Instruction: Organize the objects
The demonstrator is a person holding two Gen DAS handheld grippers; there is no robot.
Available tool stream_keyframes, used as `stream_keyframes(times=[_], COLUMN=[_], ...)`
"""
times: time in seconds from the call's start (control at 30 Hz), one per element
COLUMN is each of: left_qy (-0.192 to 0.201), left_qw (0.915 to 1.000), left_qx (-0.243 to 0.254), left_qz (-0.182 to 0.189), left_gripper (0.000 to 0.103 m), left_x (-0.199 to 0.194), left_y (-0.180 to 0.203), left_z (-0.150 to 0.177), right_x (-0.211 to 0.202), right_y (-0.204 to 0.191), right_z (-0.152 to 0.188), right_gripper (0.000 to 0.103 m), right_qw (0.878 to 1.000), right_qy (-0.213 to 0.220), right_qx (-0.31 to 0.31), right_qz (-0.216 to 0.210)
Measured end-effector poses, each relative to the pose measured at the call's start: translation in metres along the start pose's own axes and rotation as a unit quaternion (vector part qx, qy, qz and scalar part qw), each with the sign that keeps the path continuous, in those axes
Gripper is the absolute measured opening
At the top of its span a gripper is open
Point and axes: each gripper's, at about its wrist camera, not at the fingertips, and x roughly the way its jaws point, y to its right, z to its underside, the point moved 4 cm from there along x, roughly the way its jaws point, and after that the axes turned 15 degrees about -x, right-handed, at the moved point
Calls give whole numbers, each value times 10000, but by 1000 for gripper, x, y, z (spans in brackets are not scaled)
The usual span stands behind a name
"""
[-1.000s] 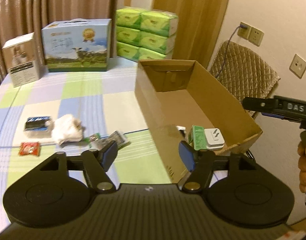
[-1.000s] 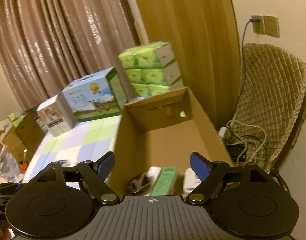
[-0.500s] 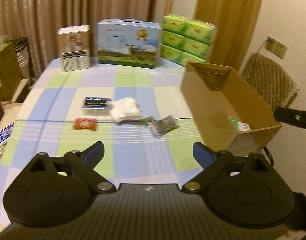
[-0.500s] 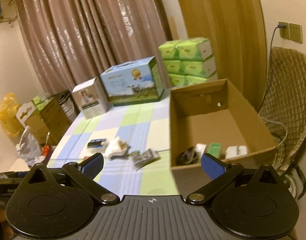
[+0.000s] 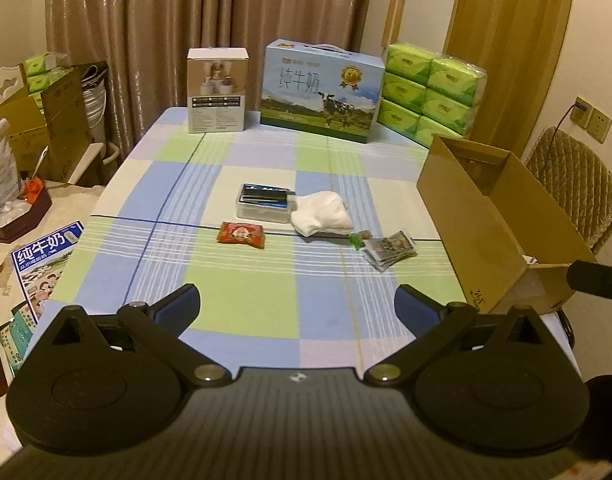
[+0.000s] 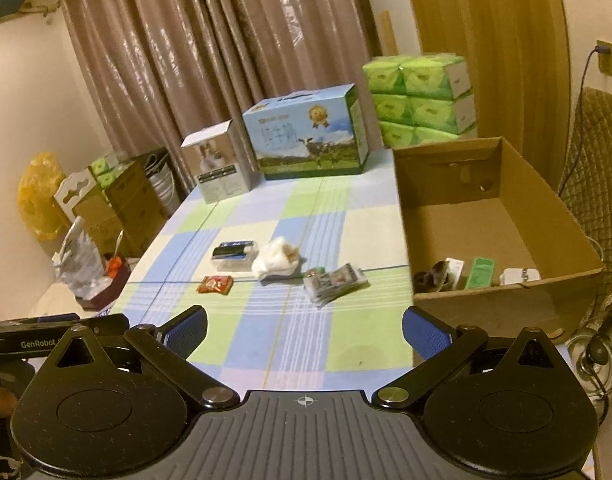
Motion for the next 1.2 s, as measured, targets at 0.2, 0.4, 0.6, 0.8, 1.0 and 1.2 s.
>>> stream_keyframes(times=[0.2, 0.4, 0.6, 0.8, 1.0, 1.2], left_qy=[28, 24, 7, -18, -82, -169], left_qw=[9999, 9998, 9998, 9997, 9995, 9993], left_qx=[-61, -104, -77, -8, 43, 108], left_qz=[-88, -146, -168, -230, -309, -305], left_gripper=[101, 101, 102, 102, 102, 102], left_x=[1, 4, 13, 34, 72, 114], left_y=[-10, -20, -25, -31, -41, -47], left_z=[-2, -2, -3, -9, -19, -24], right_x=[10, 23, 44, 80, 125, 173], right_y=[-7, -15, -22, -28, -25, -9], right_z=[1, 2, 4, 5, 6, 11], right_gripper=[101, 101, 101, 101, 89, 75], right_qw=[9999, 9997, 9993, 9984, 9986, 9981], right_qy=[-76, -156, -223, -376, -412, -553], right_qx=[-65, -158, -282, -420, -343, -241], right_qz=[-43, -63, -40, -51, -26, 106])
